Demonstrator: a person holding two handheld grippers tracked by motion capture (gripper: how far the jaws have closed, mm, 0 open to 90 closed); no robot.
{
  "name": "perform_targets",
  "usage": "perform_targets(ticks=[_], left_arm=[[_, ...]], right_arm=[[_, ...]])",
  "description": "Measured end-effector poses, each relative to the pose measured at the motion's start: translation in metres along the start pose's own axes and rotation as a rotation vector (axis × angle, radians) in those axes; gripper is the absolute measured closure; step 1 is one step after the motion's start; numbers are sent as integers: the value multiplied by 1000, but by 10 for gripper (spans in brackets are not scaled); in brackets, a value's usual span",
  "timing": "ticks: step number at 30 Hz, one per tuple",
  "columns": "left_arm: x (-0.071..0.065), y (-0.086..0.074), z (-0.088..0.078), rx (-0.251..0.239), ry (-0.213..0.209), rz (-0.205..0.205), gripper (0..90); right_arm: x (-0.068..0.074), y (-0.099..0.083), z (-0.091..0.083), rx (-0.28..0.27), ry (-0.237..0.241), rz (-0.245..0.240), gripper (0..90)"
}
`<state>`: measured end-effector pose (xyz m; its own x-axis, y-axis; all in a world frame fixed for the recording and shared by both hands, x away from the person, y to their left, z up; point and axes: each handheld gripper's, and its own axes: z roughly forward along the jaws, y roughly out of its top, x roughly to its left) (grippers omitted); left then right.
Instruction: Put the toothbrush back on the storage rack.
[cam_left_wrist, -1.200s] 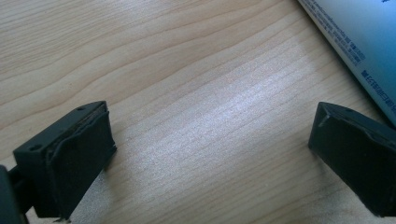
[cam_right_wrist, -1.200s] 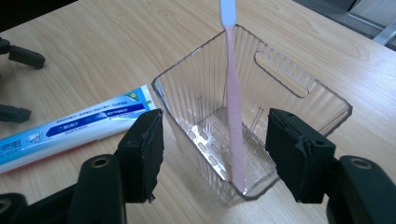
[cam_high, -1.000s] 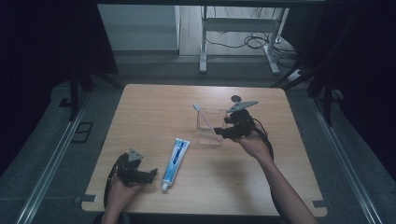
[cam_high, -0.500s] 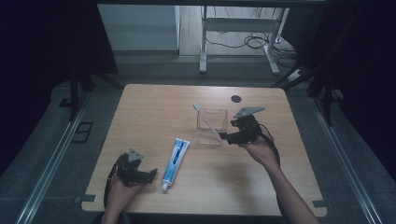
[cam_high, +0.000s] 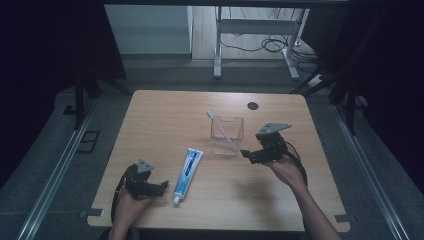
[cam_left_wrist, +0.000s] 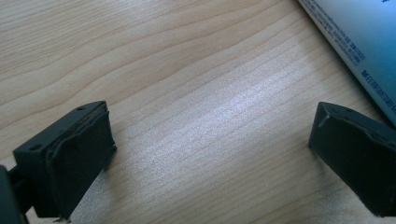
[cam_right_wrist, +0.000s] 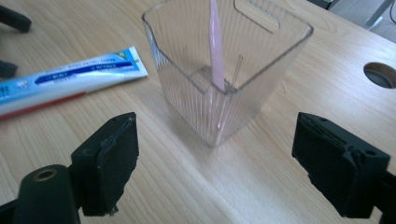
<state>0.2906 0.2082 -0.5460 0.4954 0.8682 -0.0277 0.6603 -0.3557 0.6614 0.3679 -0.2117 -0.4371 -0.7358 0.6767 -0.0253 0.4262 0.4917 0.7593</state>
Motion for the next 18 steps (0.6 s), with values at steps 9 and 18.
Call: perform_targets(ticks=[9,18], left_arm=[[0,0,0,0,0,2,0],[0,0,0,-1,1,-1,0]], right_arm=[[0,-24,-9,7,-12,4,131],[0,-48,-16,35,-48,18,37]])
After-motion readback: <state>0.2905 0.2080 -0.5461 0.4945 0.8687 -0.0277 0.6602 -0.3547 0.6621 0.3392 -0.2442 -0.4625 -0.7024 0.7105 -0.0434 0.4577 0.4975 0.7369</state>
